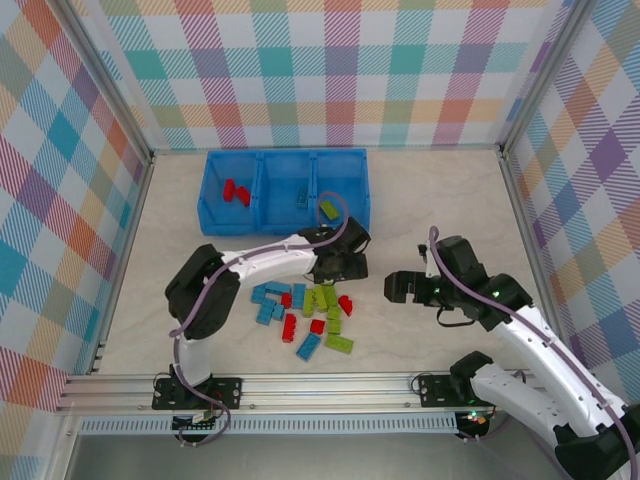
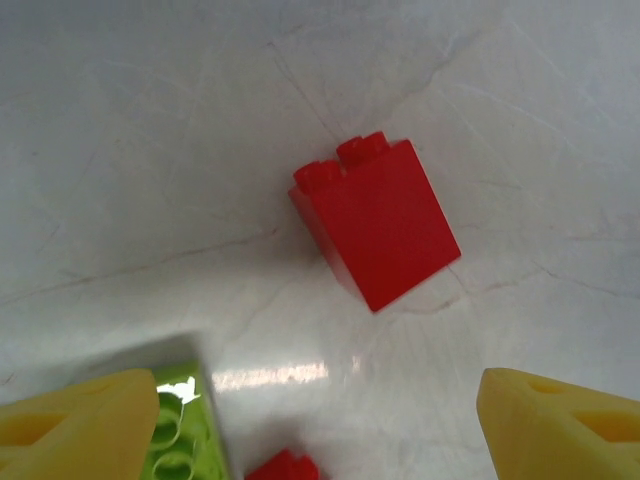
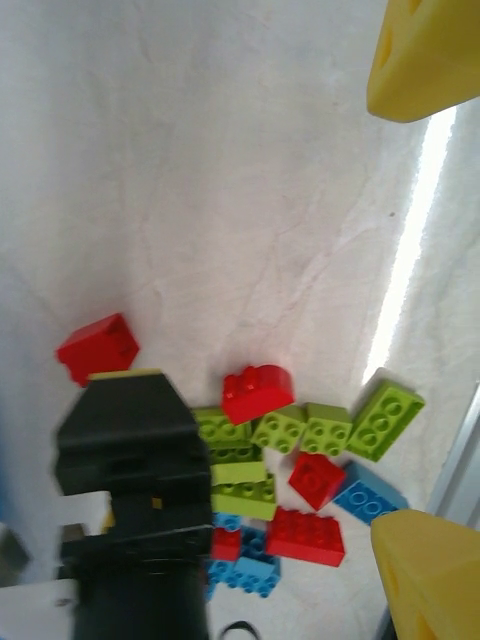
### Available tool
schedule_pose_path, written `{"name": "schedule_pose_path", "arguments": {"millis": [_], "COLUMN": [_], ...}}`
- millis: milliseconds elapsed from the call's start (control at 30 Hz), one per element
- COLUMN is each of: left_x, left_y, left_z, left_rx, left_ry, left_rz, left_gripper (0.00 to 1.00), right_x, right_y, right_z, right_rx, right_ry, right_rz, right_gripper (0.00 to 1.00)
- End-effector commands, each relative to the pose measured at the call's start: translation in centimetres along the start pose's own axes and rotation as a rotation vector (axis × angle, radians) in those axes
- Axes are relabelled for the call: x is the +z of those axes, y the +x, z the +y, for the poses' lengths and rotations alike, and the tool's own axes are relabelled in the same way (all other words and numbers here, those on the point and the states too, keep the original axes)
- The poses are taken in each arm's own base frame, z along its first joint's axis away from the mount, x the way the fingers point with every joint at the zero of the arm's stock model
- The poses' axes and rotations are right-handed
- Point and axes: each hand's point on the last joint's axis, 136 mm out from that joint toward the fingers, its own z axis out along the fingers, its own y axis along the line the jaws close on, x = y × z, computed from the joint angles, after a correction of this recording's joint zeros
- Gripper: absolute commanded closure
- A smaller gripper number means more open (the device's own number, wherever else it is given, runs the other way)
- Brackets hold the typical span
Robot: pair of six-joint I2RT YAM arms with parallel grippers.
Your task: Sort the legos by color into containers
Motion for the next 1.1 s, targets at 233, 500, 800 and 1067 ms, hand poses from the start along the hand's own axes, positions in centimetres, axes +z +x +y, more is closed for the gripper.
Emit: {"name": "schedule_pose_path", "arguments": {"millis": [233,500,800,1067], "left_x": [3.5,4.9,0.6,-11.7], "left_y": [-2.4,-2.6,-3.3,-11.3], "left_z": [-2.5,-1.2,-1.1,3.9], "left_rx": [-0.006,-0.031,0.012,0.003], "left_ry": [-0.038,-0.096,-0.055,-0.075], "left_rz": [-0.054,-0.056,-0.103,-0.371], "left_gripper": [0.20,0.49,0.74,0.76], "right_x": [0.4,0.6,1.2,1.4], "right_y": [2.9,5.1,6.1,2.9], "right_z": [1.4,3.0,5.1,5.6], "right_rx": [0.031,0.096,0.121,0.143], "right_ry": [-0.116,-0.221,-0.340,-0.332], "right_rz": [0.119,0.240,0.353,0.216], "right_gripper": [0.00,0.00,0.00,0.00]}}
